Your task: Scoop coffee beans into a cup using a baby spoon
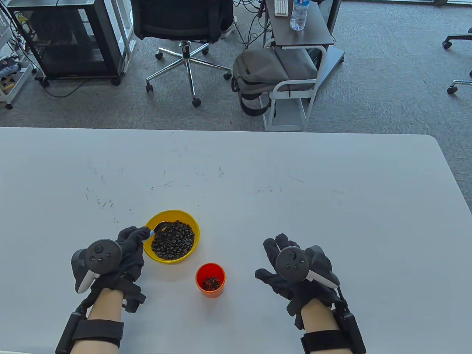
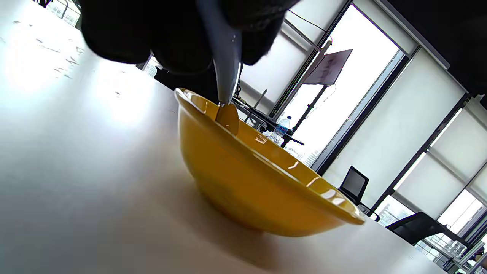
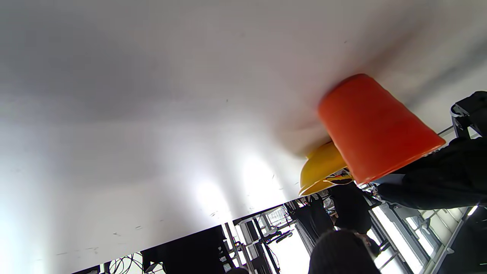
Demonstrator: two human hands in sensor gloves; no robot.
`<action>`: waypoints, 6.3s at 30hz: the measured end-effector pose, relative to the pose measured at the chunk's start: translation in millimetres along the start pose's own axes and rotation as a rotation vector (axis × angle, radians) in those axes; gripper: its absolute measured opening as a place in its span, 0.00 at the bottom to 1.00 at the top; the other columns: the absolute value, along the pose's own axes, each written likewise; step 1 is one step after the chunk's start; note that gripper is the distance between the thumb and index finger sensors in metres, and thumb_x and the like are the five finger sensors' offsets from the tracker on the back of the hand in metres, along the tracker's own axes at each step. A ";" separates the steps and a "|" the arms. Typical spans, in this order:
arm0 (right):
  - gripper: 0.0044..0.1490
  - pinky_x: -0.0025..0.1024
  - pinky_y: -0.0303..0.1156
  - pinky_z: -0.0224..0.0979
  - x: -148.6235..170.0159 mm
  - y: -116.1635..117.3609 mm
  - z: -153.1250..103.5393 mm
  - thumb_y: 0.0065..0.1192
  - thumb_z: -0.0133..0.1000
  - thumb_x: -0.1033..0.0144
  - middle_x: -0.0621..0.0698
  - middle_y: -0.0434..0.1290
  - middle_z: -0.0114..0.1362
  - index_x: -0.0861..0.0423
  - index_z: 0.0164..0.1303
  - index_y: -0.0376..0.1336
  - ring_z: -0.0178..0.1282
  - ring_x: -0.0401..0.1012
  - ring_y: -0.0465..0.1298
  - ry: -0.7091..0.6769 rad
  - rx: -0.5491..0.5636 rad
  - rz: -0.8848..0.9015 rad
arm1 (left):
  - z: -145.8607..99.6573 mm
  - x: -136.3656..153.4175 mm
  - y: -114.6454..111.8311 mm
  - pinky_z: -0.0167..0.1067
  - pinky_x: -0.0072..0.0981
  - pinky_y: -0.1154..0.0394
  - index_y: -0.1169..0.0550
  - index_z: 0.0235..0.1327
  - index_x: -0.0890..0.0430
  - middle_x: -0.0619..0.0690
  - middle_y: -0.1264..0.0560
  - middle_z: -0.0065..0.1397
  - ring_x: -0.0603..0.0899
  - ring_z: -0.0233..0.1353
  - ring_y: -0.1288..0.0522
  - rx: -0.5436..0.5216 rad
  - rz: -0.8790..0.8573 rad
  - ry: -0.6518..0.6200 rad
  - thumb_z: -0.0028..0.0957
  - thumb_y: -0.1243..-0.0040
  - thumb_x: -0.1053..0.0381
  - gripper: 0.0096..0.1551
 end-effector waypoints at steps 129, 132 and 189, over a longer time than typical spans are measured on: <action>0.53 0.73 0.50 0.72 -0.7 2.3 -0.8 0.49 0.65 0.41 0.77 0.39 0.83 0.66 0.83 0.40 0.75 0.75 0.47 0.006 -0.024 0.013 | -4.3 3.2 16.6 0.58 0.68 0.27 0.23 0.67 0.65 0.72 0.31 0.70 0.73 0.61 0.24 -0.150 0.054 0.015 0.60 0.47 0.68 0.22; 0.53 0.73 0.50 0.72 -0.6 2.4 -0.7 0.49 0.65 0.41 0.77 0.39 0.82 0.66 0.83 0.40 0.75 0.75 0.47 0.008 -0.027 0.012 | -3.1 3.9 12.9 0.58 0.68 0.27 0.23 0.67 0.65 0.72 0.31 0.71 0.73 0.61 0.24 -0.123 0.070 0.017 0.60 0.47 0.68 0.22; 0.53 0.73 0.50 0.72 -1.6 3.9 -0.1 0.49 0.65 0.41 0.77 0.39 0.82 0.66 0.83 0.40 0.75 0.75 0.47 0.014 -0.046 0.017 | -6.1 47.1 -6.2 0.51 0.65 0.23 0.25 0.67 0.68 0.75 0.28 0.65 0.69 0.52 0.20 0.061 -0.675 0.360 0.60 0.53 0.69 0.23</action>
Point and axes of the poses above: the tracker on the back of each hand, its own x axis roughly to the little-finger side, its own z axis roughly from the wrist to the fingertips, y = z × x, the point moved 2 cm from there along z, roughly from the wrist to the fingertips
